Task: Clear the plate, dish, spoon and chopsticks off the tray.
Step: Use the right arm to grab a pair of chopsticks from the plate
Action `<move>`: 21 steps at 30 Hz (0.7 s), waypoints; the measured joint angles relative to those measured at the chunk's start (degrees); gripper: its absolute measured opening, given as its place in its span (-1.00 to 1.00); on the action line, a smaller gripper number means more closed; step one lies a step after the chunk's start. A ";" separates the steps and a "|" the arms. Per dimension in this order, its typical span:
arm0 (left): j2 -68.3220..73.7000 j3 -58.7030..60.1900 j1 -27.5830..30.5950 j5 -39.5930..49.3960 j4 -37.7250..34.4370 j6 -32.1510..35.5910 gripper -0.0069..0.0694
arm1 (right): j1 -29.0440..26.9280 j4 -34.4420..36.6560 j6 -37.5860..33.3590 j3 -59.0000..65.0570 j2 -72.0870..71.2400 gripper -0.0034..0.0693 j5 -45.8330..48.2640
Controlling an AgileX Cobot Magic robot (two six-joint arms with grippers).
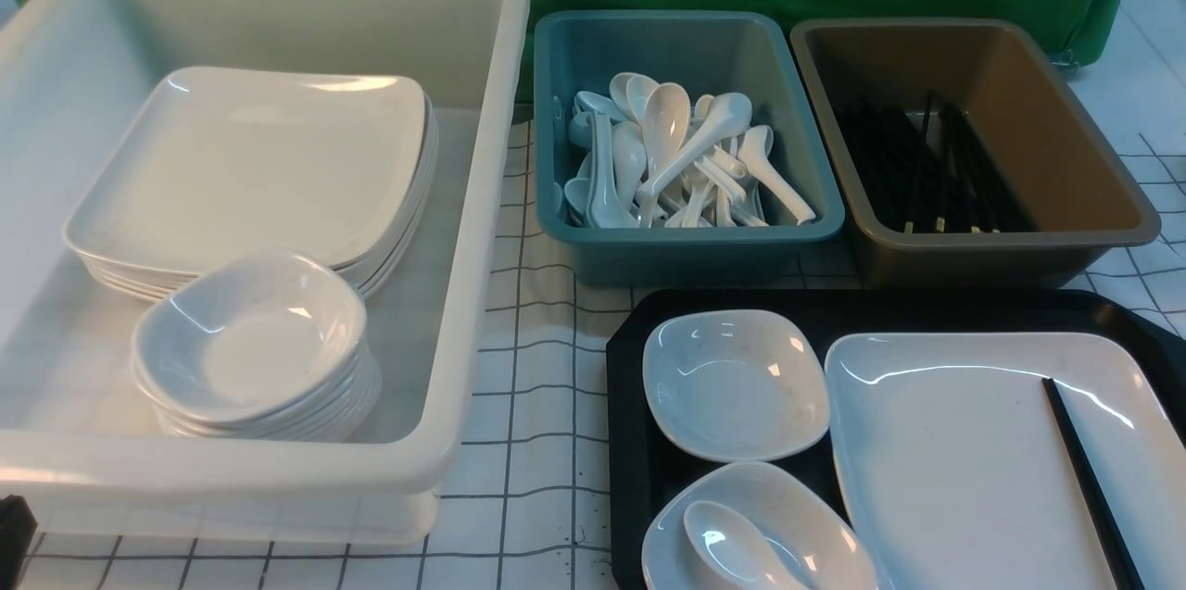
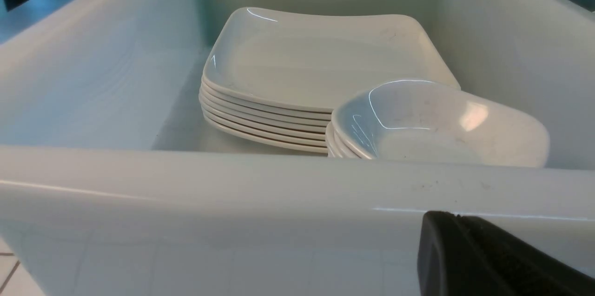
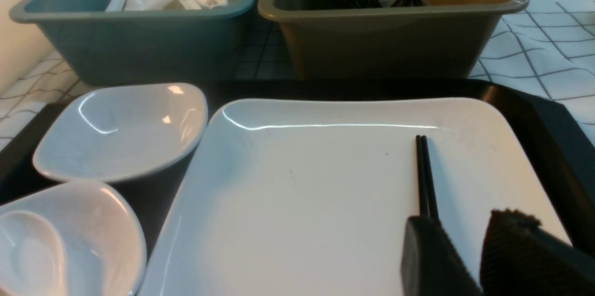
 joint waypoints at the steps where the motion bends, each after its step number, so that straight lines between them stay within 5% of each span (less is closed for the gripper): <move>1: 0.00 0.00 0.00 0.00 0.00 0.00 -0.77 | 0.00 0.05 1.22 0.00 0.00 -0.24 -0.05; 10: 0.00 0.00 0.00 0.00 0.30 0.12 -0.77 | 0.00 0.07 40.83 0.00 0.00 -0.24 -0.05; 21: 0.00 0.00 0.00 0.00 0.00 0.12 -0.77 | 0.00 0.07 47.14 0.00 0.00 -0.25 -0.55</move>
